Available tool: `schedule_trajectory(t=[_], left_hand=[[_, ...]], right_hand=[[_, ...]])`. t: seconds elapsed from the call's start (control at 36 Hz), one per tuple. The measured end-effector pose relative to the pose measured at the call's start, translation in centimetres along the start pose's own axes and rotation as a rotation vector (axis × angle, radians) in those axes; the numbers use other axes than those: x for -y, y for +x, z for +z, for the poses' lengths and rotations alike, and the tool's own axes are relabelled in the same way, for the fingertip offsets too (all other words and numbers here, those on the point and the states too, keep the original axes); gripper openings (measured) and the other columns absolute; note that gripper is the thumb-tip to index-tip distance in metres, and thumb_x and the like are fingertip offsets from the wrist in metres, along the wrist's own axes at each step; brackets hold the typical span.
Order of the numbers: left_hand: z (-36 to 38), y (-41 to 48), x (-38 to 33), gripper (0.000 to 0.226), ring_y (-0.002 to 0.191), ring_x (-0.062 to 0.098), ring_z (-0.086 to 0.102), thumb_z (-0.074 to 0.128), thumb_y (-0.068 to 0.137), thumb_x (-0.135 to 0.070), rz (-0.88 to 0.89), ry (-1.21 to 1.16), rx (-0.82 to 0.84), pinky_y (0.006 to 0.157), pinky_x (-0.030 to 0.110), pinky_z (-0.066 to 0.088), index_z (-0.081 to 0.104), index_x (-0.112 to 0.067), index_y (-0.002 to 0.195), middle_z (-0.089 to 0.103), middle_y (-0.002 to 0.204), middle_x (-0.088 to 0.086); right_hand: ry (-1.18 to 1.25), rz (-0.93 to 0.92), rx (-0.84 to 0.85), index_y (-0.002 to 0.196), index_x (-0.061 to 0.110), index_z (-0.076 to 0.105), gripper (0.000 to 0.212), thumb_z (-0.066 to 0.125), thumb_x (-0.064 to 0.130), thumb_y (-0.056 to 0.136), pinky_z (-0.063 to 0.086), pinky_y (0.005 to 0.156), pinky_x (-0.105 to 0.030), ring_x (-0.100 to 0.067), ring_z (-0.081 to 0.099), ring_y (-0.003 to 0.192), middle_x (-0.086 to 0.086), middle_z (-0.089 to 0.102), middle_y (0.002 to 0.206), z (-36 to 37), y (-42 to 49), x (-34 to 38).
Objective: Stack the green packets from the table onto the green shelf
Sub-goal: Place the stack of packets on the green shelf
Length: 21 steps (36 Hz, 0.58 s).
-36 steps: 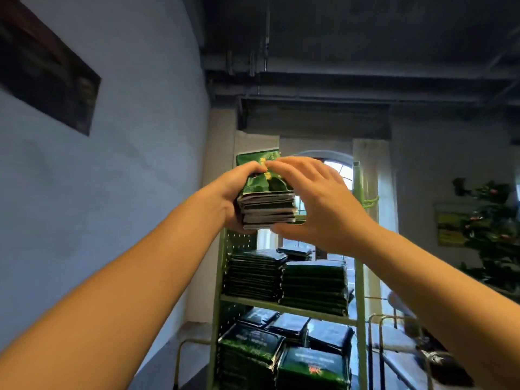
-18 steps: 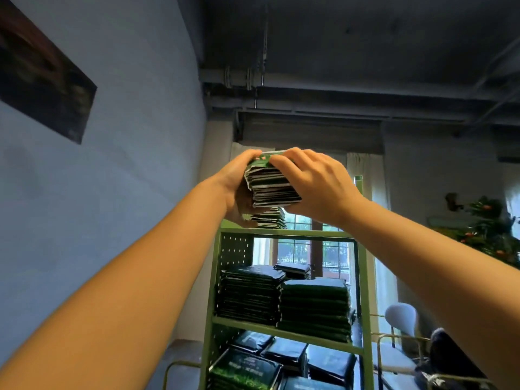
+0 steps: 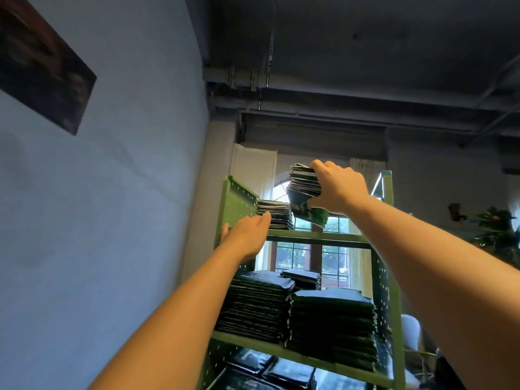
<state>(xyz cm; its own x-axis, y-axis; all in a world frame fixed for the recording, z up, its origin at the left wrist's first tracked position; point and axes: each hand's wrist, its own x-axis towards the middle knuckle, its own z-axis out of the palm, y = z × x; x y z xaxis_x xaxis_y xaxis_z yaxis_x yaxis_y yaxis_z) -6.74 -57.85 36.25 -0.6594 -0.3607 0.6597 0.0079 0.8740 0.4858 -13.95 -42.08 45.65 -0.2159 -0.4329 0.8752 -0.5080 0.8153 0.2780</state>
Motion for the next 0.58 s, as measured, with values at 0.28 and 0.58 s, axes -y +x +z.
schedule_trajectory(t=[0.28,0.58], left_hand=[[1.8,0.1,2.0,0.047,0.105,0.018,0.054,0.022,0.104,-0.042,0.13,0.024,-0.215,0.12,0.046,0.01,0.034,-0.029,0.061,0.055,0.086,-0.007],[1.6,0.1,2.5,0.052,0.127,0.014,0.047,0.024,0.101,-0.052,0.156,0.032,-0.161,0.12,0.043,0.005,0.065,-0.025,0.116,0.059,0.133,-0.004]], right_hand=[[-0.186,-0.054,0.061,0.132,0.017,0.036,0.069,0.072,0.044,0.079,0.045,0.067,-0.036,-0.031,0.06,0.099,-0.008,0.054,0.122,2.6,1.1,-0.5],[0.058,-0.089,0.279,0.125,0.015,0.047,0.062,0.079,0.017,0.072,0.044,0.077,-0.025,-0.024,0.057,0.103,-0.009,0.059,0.117,5.7,1.7,-1.4]])
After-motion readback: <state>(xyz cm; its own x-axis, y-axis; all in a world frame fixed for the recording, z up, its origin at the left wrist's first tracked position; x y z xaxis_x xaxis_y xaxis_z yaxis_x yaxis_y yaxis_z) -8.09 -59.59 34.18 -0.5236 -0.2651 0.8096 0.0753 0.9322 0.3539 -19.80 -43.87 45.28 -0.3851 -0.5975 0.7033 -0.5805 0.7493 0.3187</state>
